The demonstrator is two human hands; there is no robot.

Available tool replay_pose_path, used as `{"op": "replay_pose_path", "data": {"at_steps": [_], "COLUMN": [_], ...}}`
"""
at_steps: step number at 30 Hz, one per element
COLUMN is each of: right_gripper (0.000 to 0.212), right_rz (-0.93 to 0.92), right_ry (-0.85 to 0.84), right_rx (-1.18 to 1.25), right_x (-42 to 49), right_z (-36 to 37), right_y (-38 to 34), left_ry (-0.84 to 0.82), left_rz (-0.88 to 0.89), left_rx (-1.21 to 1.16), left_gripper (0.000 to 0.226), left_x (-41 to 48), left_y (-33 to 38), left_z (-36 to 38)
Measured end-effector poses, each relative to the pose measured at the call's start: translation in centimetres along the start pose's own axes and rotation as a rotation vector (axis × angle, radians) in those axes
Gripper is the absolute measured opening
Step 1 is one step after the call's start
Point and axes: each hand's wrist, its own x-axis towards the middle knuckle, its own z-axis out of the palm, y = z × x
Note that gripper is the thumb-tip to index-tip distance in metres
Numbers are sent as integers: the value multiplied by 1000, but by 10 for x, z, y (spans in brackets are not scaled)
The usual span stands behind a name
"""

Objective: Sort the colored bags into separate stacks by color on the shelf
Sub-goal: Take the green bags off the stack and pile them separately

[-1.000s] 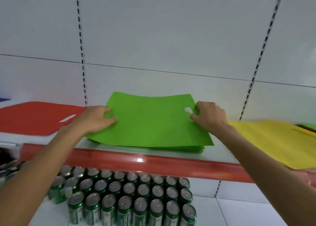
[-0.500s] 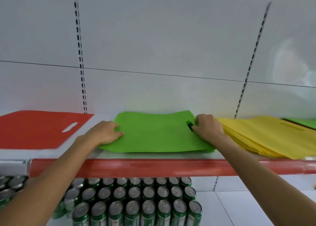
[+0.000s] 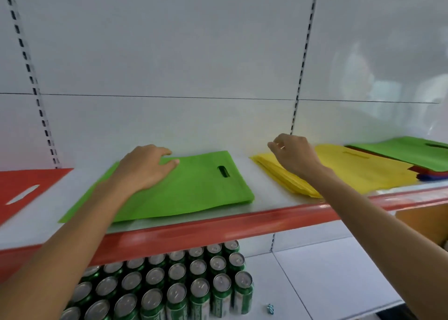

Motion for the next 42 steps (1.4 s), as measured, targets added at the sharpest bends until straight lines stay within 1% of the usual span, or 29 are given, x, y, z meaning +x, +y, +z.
{"op": "replay_pose_path", "data": {"at_steps": [6, 9, 12, 18, 20, 24, 26, 30, 32, 37, 42], "right_gripper": [39, 40, 40, 39, 40, 39, 38, 37, 35, 35, 35], "right_rz": [27, 26, 22, 23, 35, 61, 75, 96, 94, 14, -1], "right_ry": [94, 93, 63, 27, 7, 48, 27, 19, 21, 28, 7], "right_rx": [-33, -56, -91, -136, -139, -118, -122, -113, -100, -74, -83], "right_x": [4, 7, 16, 32, 36, 42, 40, 56, 68, 107, 138], "right_z": [-45, -69, -96, -135, -143, -152, -154, -163, -164, -175, -188], "right_y": [98, 161, 226, 328, 353, 397, 419, 465, 488, 548, 611], "left_ry": [13, 42, 28, 14, -10, -7, -38, -43, -18, 54, 2], "left_rz": [96, 162, 191, 224, 224, 259, 273, 279, 277, 235, 160], "left_rx": [-99, -137, -221, -213, -198, -166, -159, -146, -150, -191, -148], "left_gripper": [46, 45, 46, 47, 48, 48, 48, 48, 49, 50, 51], "left_x": [21, 32, 38, 48, 54, 72, 76, 91, 98, 118, 134], "left_y": [101, 172, 246, 355, 383, 428, 450, 498, 520, 582, 630], "left_z": [26, 48, 74, 116, 125, 141, 150, 163, 171, 196, 231]}}
